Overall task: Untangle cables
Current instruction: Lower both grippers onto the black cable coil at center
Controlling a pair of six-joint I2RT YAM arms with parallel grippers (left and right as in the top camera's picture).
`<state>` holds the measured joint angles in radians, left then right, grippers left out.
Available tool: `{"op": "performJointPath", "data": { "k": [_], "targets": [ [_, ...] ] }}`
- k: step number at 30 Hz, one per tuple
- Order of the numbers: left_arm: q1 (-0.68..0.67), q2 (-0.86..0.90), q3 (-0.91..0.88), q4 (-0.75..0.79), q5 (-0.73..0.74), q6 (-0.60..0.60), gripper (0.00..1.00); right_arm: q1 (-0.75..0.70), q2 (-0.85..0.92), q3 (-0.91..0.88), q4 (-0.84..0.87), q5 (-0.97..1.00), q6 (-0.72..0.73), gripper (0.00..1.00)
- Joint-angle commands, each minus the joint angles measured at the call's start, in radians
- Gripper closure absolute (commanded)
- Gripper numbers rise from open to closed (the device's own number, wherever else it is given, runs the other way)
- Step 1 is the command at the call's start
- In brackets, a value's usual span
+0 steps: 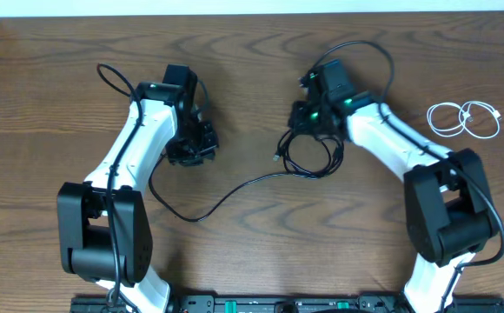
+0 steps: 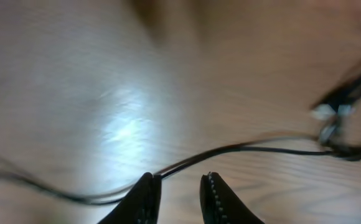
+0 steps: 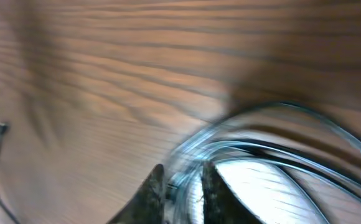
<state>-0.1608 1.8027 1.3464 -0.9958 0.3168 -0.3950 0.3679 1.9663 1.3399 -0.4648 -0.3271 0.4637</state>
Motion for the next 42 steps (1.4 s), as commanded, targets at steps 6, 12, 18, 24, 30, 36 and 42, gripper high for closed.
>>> {"op": "performJointPath", "data": {
  "k": [6, 12, 18, 24, 30, 36, 42],
  "targets": [
    [-0.095, 0.008, -0.01, 0.1, 0.074, -0.133, 0.67, -0.105, -0.001, 0.009, -0.184, 0.095, -0.136, 0.65],
    [-0.184, 0.008, -0.01, 0.138, -0.014, -0.217, 0.6, -0.138, -0.001, 0.006, -0.251, 0.195, -0.181, 0.56],
    [-0.278, 0.008, -0.01, 0.203, -0.023, -0.233, 0.55, -0.137, -0.001, -0.001, -0.254, 0.239, -0.181, 0.56],
    [-0.377, 0.021, -0.01, 0.266, -0.076, -0.285, 0.48, -0.134, -0.001, -0.043, -0.254, 0.245, -0.18, 0.6],
    [-0.434, 0.067, -0.01, 0.273, -0.087, -0.289, 0.46, -0.127, -0.001, -0.1, -0.252, 0.238, -0.126, 0.76],
    [-0.459, 0.118, -0.01, 0.272, -0.087, -0.288, 0.46, -0.091, -0.001, -0.123, -0.251, 0.092, -0.119, 0.94],
    [-0.458, 0.143, -0.01, 0.273, -0.105, -0.288, 0.47, -0.025, -0.001, -0.125, -0.254, -0.009, -0.09, 0.99]
  ]
}}
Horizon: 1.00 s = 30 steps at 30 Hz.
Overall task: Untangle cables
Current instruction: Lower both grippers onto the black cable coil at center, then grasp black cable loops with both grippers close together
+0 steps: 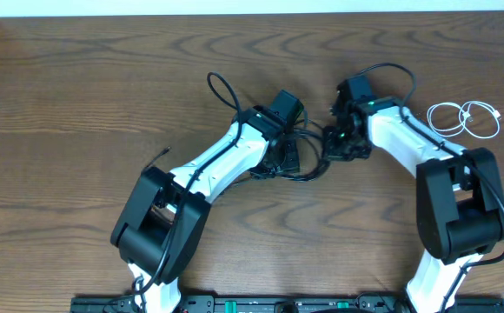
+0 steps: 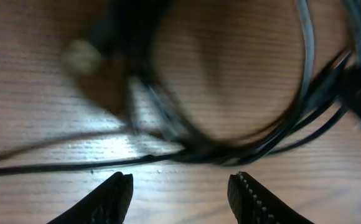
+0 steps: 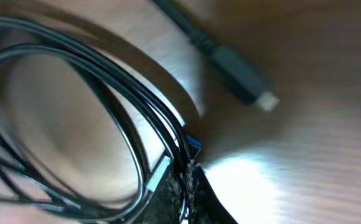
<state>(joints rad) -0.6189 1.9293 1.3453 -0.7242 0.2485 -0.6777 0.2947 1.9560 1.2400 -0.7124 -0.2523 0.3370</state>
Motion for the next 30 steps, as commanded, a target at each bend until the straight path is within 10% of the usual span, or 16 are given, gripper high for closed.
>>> {"op": "performJointPath", "data": {
  "k": [1, 15, 30],
  "targets": [
    [0.0, 0.017, -0.008, 0.001, -0.053, -0.006, 0.47, 0.066, 0.01, -0.025, -0.005, -0.084, 0.068, 0.99],
    [0.105, 0.017, -0.008, -0.184, -0.06, -0.024, 0.55, 0.11, 0.01, -0.015, 0.047, -0.08, 0.087, 0.99],
    [0.093, 0.017, -0.062, -0.129, 0.027, -0.174, 0.55, 0.11, 0.01, 0.101, 0.077, -0.016, -0.146, 0.65]
  ]
}}
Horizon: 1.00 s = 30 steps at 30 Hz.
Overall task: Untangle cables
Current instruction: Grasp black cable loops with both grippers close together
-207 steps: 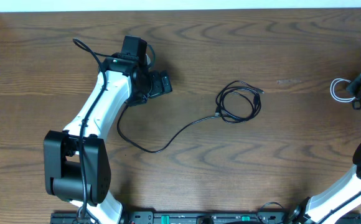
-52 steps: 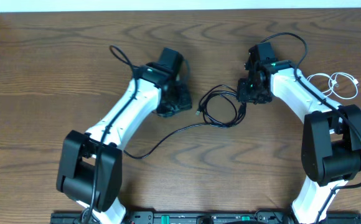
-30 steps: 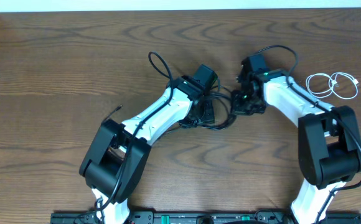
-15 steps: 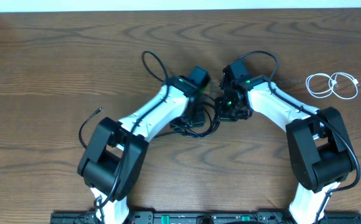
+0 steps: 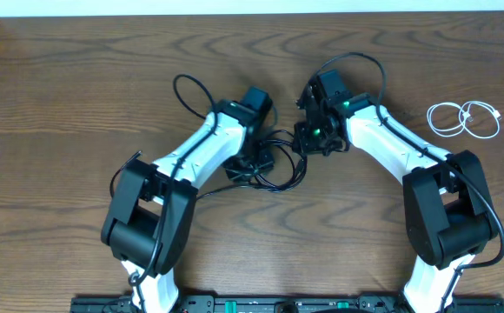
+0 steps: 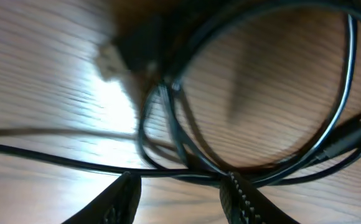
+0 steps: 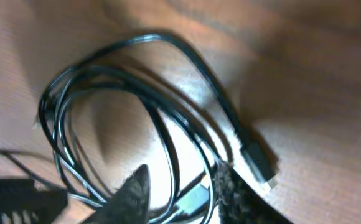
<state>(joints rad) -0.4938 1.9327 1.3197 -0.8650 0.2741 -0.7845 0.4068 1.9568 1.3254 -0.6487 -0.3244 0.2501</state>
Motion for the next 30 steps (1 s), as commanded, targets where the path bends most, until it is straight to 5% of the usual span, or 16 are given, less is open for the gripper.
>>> {"op": "performJointPath", "data": {
  "k": [1, 10, 16, 30],
  "targets": [
    [-0.037, 0.013, -0.045, 0.014, 0.002, -0.076, 0.55, -0.001, 0.009, 0.016, 0.018, 0.066, -0.076, 0.64],
    [-0.039, 0.013, -0.152, 0.105, 0.002, -0.119, 0.55, 0.0, 0.009, 0.012, 0.034, 0.091, -0.2, 0.56],
    [-0.034, 0.013, -0.152, 0.164, -0.069, -0.076, 0.91, 0.0, 0.009, 0.0, 0.032, 0.174, -0.206, 0.55],
    [0.119, 0.013, -0.15, 0.348, 0.026, 0.131, 0.93, 0.0, 0.009, -0.055, 0.033, 0.199, -0.203, 0.58]
  ]
}}
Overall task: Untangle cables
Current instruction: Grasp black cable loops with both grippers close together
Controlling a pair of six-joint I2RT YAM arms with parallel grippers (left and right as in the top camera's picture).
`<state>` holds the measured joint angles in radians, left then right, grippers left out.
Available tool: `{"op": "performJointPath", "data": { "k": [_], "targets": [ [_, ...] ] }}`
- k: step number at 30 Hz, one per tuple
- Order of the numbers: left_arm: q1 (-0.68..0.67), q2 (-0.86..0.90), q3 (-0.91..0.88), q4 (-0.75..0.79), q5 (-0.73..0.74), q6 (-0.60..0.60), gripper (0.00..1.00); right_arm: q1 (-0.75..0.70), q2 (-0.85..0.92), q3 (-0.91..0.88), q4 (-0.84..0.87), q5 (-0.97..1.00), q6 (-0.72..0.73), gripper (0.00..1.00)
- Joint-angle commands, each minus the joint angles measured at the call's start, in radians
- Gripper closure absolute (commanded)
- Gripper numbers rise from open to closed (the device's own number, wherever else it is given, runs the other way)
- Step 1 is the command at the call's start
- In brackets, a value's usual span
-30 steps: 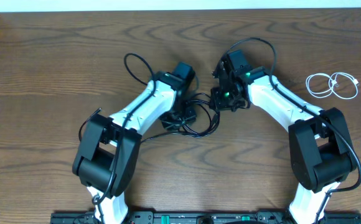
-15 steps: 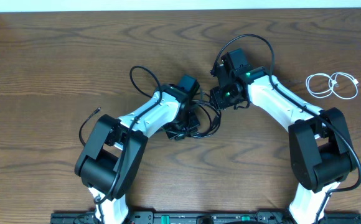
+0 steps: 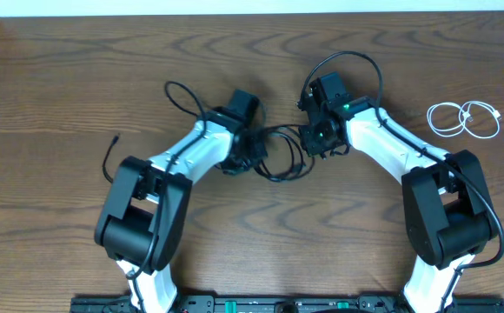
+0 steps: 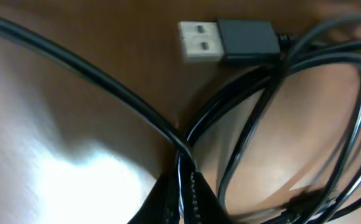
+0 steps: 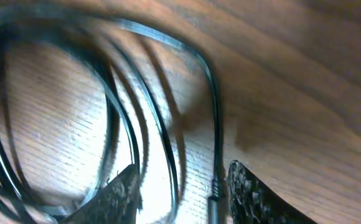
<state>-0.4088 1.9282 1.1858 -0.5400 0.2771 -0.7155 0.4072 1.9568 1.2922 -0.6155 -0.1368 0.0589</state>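
Observation:
A black cable lies in a tangled coil [image 3: 280, 158] at mid-table, and its thin tail ends far left [image 3: 113, 143]. My left gripper [image 3: 245, 155] is at the coil's left edge. In the left wrist view it [image 4: 182, 190] is shut on one black strand, with the USB plug [image 4: 221, 40] just beyond. My right gripper [image 3: 318, 139] is at the coil's right edge. In the right wrist view it [image 5: 183, 196] is open, and blurred strands [image 5: 127, 118] run between its fingers [image 5: 250, 193].
A coiled white cable [image 3: 465, 119] lies apart at the far right of the wooden table [image 3: 52, 78]. Both arms reach in from the near edge and meet over the coil.
My left gripper was open over the coil and is now shut on a strand at its left edge. The cable's tail end lies further left. The right gripper stays open.
At first my left gripper was by the long tail at the left, and the right was shut on the coil. Then the left was open at the coil. Then both were open over it. Now the left grips a strand.

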Motion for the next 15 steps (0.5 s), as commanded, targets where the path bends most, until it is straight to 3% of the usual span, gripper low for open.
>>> {"op": "performJointPath", "data": {
  "k": [1, 15],
  "targets": [
    [0.046, 0.018, -0.015, 0.035, 0.069, 0.069, 0.93, 0.0, 0.009, -0.029, 0.002, 0.011, -0.011, 0.57],
    [0.192, 0.017, 0.036, 0.057, 0.581, 0.094, 0.93, 0.0, 0.009, -0.063, 0.04, 0.031, -0.011, 0.53]
  ]
}}
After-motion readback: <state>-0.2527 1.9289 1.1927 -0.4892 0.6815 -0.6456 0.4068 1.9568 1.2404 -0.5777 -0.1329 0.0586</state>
